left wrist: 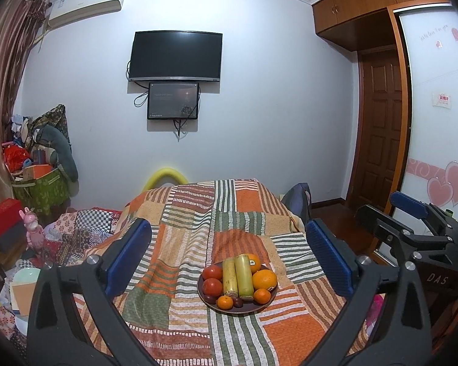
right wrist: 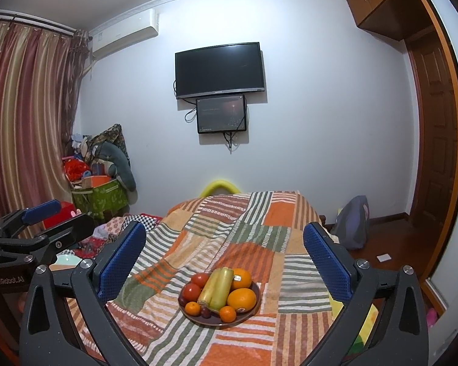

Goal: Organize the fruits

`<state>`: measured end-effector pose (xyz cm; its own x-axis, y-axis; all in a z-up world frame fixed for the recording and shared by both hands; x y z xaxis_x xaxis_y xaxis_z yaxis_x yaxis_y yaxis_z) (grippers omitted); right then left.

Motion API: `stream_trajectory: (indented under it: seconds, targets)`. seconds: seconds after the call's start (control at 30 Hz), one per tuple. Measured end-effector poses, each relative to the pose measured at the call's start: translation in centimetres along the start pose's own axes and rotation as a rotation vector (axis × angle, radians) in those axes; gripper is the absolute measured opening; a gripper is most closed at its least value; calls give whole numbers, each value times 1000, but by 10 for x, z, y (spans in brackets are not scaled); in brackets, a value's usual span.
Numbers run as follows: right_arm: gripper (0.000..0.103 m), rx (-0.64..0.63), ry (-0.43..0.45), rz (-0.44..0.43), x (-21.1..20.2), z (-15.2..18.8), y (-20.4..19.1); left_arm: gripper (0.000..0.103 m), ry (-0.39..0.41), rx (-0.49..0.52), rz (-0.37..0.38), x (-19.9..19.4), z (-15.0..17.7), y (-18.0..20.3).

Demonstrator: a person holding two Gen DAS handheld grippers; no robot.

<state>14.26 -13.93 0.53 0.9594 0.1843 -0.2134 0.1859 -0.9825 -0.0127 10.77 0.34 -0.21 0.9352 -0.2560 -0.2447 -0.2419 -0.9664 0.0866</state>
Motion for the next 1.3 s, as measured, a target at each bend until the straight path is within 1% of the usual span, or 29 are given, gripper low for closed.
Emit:
stream_trajectory:
  seconds: [0.63, 0.83, 1.3]
  targets:
    - [103, 6, -2, -9, -3, -4, 0, 103, 2, 3, 10, -1, -2, 1]
    - [103, 6, 1, -7, -5, -5, 0, 103, 15, 6, 11, -3, -4, 3]
    - [103, 3, -8, -12, -5, -4, -1, 103, 3, 16, 13, 1, -2, 7]
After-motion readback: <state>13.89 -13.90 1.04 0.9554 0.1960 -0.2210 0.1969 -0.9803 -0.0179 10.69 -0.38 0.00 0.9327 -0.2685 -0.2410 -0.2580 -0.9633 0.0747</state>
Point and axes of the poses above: each gripper's, at about its wrist camera, not at the fingertips, and x roughly the way its jaws point, y to its right, z to its underside, the point moved 10 cm from there along x, roughly the way its jaws point, and after that the axes turned 11 degrees about z, right-handed, at the moved point
